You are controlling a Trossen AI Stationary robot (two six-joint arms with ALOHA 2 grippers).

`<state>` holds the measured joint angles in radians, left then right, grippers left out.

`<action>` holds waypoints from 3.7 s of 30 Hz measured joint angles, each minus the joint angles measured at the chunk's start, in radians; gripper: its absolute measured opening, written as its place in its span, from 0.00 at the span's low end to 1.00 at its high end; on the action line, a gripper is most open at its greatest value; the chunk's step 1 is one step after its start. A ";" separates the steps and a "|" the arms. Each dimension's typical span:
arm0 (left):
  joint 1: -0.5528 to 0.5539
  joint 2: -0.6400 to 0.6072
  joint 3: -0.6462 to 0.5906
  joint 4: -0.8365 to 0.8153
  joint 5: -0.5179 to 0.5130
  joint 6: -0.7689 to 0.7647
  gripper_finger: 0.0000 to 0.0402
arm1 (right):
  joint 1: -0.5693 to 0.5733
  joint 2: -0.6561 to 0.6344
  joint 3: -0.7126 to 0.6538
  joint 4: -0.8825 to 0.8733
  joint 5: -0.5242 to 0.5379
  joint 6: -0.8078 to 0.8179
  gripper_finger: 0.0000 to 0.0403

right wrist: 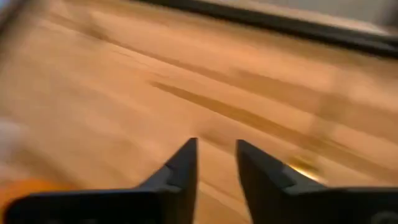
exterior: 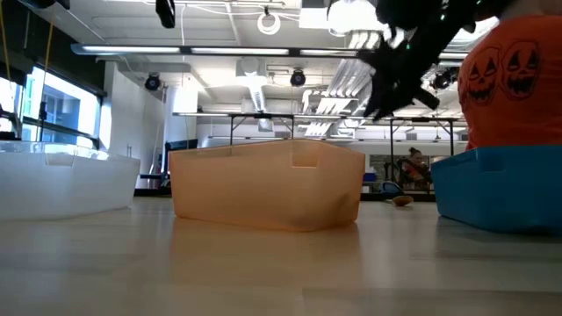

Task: Sort silverware by color (type)
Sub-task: Put the top right gold spoon into the transparent bin

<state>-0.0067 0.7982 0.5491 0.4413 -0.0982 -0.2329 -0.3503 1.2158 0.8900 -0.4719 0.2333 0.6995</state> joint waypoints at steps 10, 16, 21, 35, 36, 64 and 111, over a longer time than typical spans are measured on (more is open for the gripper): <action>0.000 0.000 0.000 0.006 -0.004 0.000 0.00 | -0.257 0.247 0.007 -0.167 -0.045 0.062 0.57; 0.000 0.000 0.000 0.006 -0.004 -0.002 0.00 | -0.299 0.381 0.006 -0.101 -0.076 0.102 0.56; 0.000 0.000 0.000 0.006 -0.004 -0.002 0.00 | -0.327 0.452 0.006 -0.075 -0.066 0.110 0.49; 0.000 0.000 0.000 0.006 -0.014 -0.003 0.00 | -0.336 0.537 0.012 -0.038 -0.062 0.105 0.27; 0.000 0.000 0.000 0.006 -0.014 -0.005 0.00 | -0.336 0.540 0.012 -0.038 -0.062 0.104 0.26; 0.000 0.000 0.000 0.027 -0.014 -0.053 0.00 | -0.280 0.403 0.000 -0.116 -0.145 -0.011 0.00; -0.001 0.006 0.000 0.028 -0.018 -0.049 0.00 | 0.516 0.093 -0.022 0.948 0.176 -0.462 0.00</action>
<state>-0.0074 0.8046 0.5491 0.4689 -0.1160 -0.2818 0.1654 1.3090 0.8684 0.4759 0.4095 0.2379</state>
